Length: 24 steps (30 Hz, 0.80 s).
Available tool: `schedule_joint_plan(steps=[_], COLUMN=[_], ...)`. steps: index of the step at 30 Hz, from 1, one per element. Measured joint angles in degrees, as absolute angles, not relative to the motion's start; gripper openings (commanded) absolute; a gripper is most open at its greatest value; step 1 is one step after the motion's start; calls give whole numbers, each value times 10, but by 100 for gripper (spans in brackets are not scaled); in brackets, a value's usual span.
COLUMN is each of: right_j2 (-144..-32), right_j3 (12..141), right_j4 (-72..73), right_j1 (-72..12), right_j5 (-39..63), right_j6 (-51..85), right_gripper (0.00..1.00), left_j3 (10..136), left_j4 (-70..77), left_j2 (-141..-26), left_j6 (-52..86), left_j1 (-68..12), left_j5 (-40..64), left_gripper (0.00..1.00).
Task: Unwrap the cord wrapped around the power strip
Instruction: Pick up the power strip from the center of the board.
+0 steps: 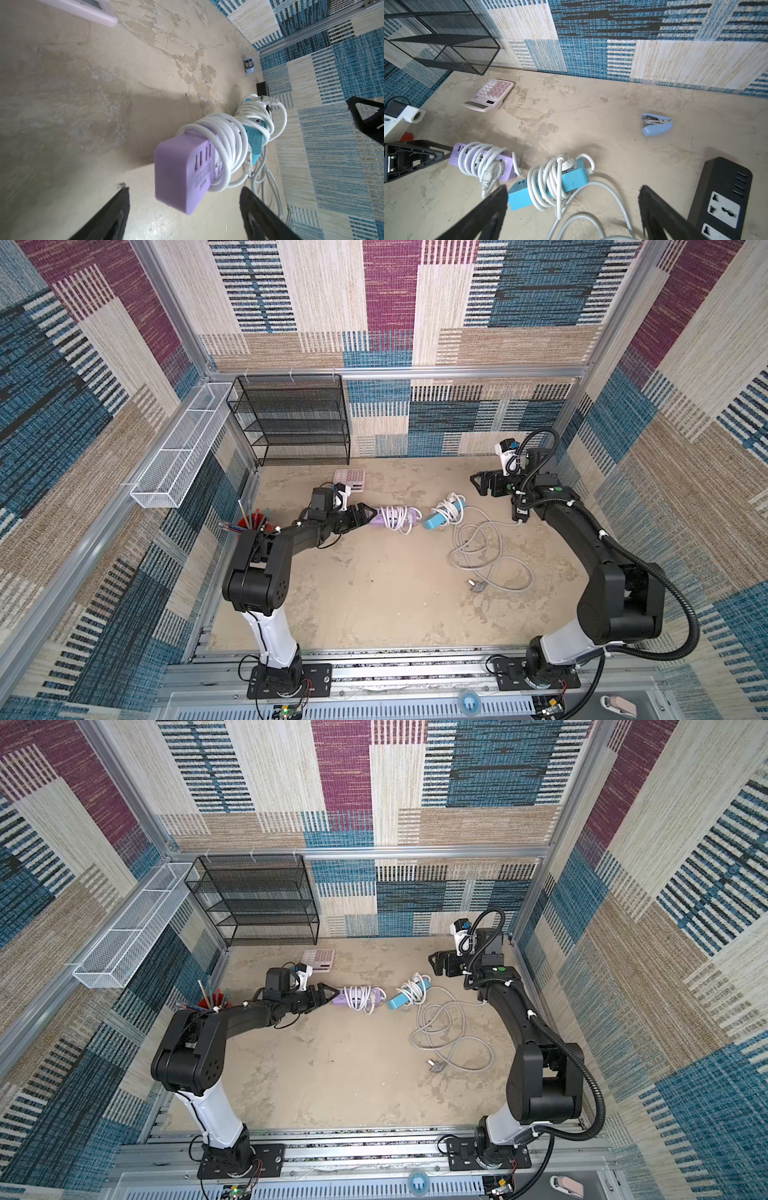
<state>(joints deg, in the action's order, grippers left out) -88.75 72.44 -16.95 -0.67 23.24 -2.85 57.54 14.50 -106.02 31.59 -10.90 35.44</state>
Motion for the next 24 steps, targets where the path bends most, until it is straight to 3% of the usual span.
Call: schedule_joint_plan(steps=[24], right_j2=[-875], right_j3=[716], right_j4=[-153], right_j1=[-7], right_j5=[240], right_j6=[-29], right_gripper=[99], left_j3=[590], left_j4=[178], left_j2=[-1110], left_j6=[329], left_j1=[-125], left_j5=[388], left_gripper=[71])
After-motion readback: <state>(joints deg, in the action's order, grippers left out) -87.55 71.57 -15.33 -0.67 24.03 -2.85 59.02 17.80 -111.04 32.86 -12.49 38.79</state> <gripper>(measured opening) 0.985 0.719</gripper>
